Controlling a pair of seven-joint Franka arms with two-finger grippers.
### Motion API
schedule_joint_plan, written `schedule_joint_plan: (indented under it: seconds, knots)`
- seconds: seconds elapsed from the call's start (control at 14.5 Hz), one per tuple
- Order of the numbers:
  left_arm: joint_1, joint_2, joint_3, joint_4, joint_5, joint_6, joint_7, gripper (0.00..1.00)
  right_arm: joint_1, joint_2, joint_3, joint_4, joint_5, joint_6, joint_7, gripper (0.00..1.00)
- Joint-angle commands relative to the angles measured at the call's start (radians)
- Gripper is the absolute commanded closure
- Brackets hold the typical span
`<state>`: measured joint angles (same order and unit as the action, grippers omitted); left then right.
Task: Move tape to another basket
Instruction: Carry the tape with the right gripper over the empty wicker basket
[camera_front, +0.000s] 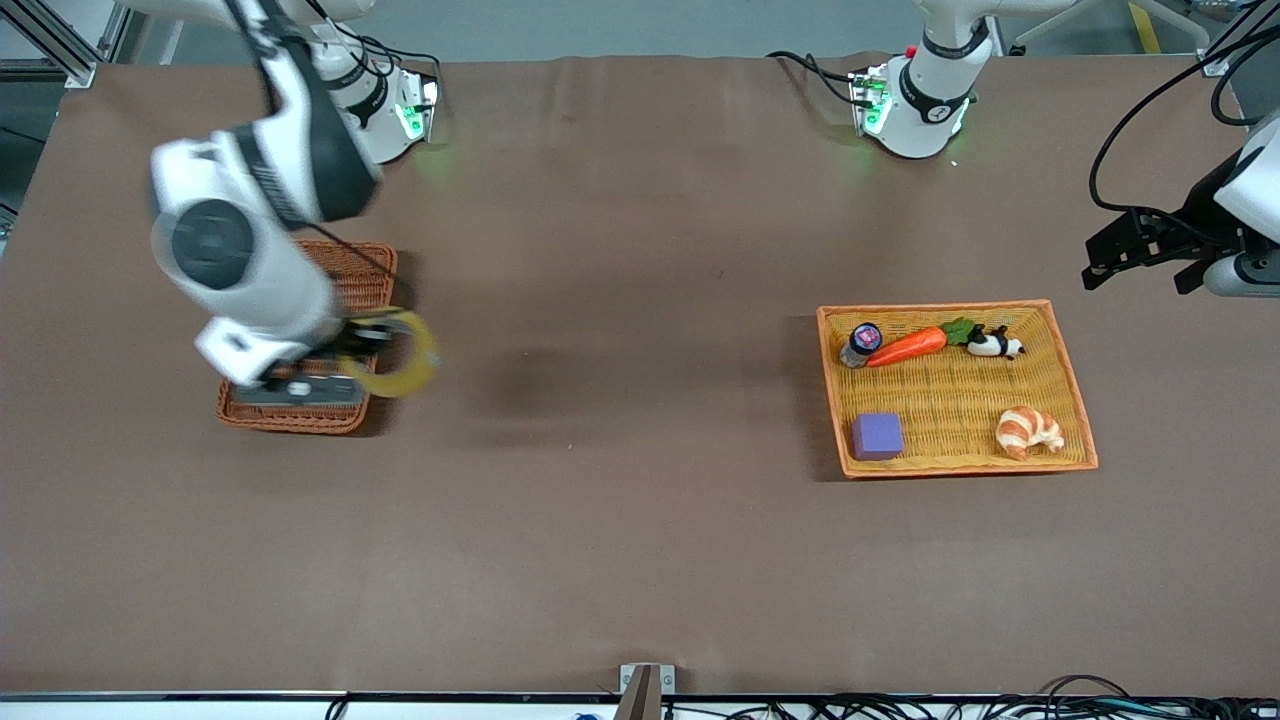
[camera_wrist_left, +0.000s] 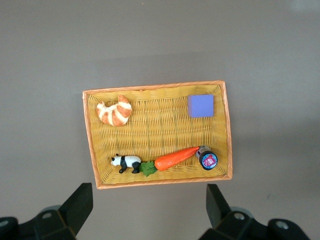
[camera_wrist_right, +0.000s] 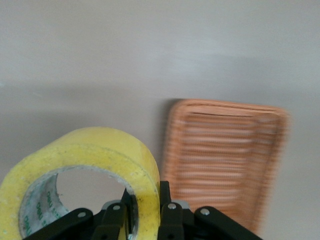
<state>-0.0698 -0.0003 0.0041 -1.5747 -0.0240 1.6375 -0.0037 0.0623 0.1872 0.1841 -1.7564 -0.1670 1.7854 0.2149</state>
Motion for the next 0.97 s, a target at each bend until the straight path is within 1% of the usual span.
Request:
schedule_joint_plan:
  seconds: [0.0,0.14,0.21,0.48,0.55,0.69,0.9]
  knots:
    - [-0.008,-0.026,0.005,-0.024,0.016,-0.001,-0.004,0.0,0.002,-0.156,-0.142,-0.249,0.046,0.096,-0.184,1.0]
    - [-0.007,-0.026,0.005,-0.024,0.016,0.002,-0.005,0.0,0.005,-0.23,-0.24,-0.418,0.05,0.243,-0.325,1.0]
    - [-0.005,-0.026,0.005,-0.024,0.016,0.002,-0.006,0.0,0.007,-0.25,-0.299,-0.496,0.05,0.32,-0.377,1.0]
    - [-0.005,-0.024,0.007,-0.024,0.016,0.002,-0.006,0.0,0.005,-0.252,-0.412,-0.682,0.05,0.564,-0.491,1.0]
    - [-0.005,-0.024,0.005,-0.025,0.016,0.002,-0.006,0.0,0.005,-0.246,-0.434,-0.736,0.05,0.645,-0.505,1.0]
    - [-0.005,-0.024,0.007,-0.027,0.016,0.002,-0.005,0.0,0.007,-0.214,-0.436,-0.794,0.05,0.761,-0.502,0.99]
    - [-0.001,-0.024,0.007,-0.025,0.016,0.002,-0.004,0.0,0.017,-0.14,-0.434,-0.795,0.053,0.833,-0.496,0.98]
